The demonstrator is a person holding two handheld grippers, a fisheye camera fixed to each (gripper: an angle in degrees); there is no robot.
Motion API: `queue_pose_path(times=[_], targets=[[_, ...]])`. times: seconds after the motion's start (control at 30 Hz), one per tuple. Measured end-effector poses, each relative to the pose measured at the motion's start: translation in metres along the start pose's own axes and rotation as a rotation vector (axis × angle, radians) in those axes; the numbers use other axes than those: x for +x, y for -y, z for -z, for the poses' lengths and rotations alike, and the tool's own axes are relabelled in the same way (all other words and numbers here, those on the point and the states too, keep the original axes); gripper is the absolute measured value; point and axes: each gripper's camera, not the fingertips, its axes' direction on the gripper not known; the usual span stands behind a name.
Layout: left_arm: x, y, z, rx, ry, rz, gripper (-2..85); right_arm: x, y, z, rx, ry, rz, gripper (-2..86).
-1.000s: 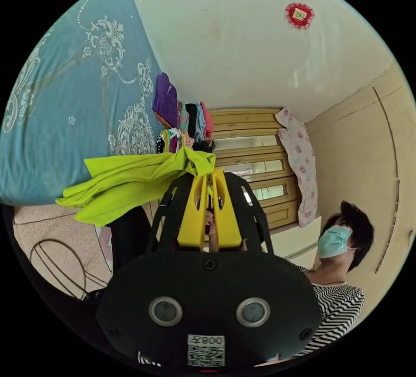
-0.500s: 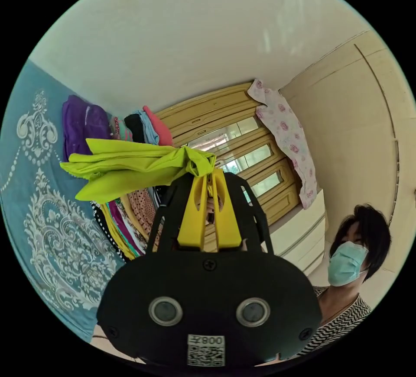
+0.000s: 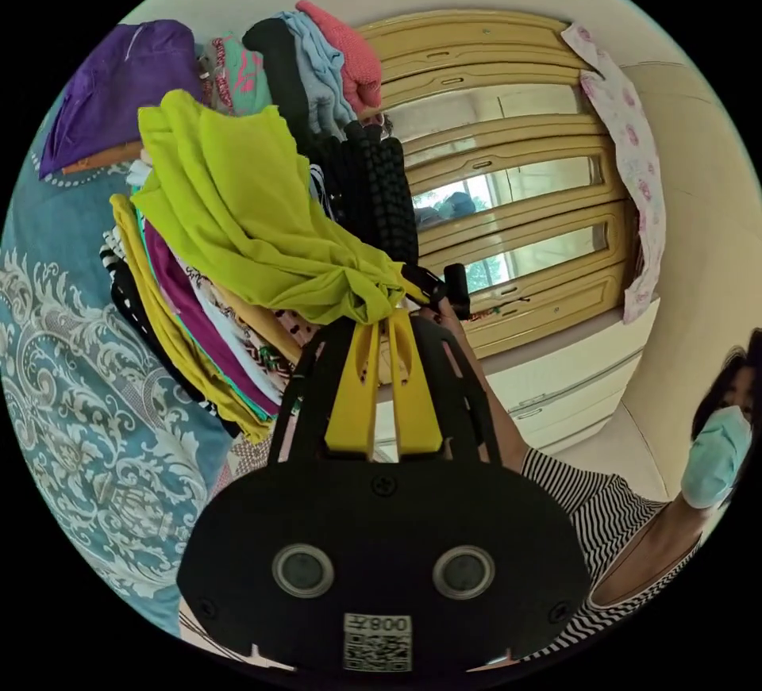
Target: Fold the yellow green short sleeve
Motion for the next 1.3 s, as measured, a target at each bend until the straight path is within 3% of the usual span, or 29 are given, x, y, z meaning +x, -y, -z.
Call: queue_pose_path(times=[0.33,0.5,0.67,1.0,1.3], targets=[[0.102,0.11,-0.076,0.062,0.233,-0.346,2.9,-0.002,0.046,0.044,0.078,0.012,0.173,2.5],[0.112,0.11,-0.151,-0.053,0.267,-0.428,2.9,0.008,0.042,0.071,0.103,-0.056,0.207,2.5],[0.044,0.089,-0.235,-0.22,0.278,-0.239,3.1,0.083,0.016,0.044,-0.005,-0.186,0.065,2.7],[-0.016,0.087,-0.273,-0.256,0.198,-0.09,4.0,0.143,-0.003,0.021,-0.037,-0.194,-0.061,3.9],[-0.043,0.059,-0.233,-0.153,0.102,-0.005,1.1,0.169,-0.059,0.039,0.188,-0.054,-0.196,4.8]])
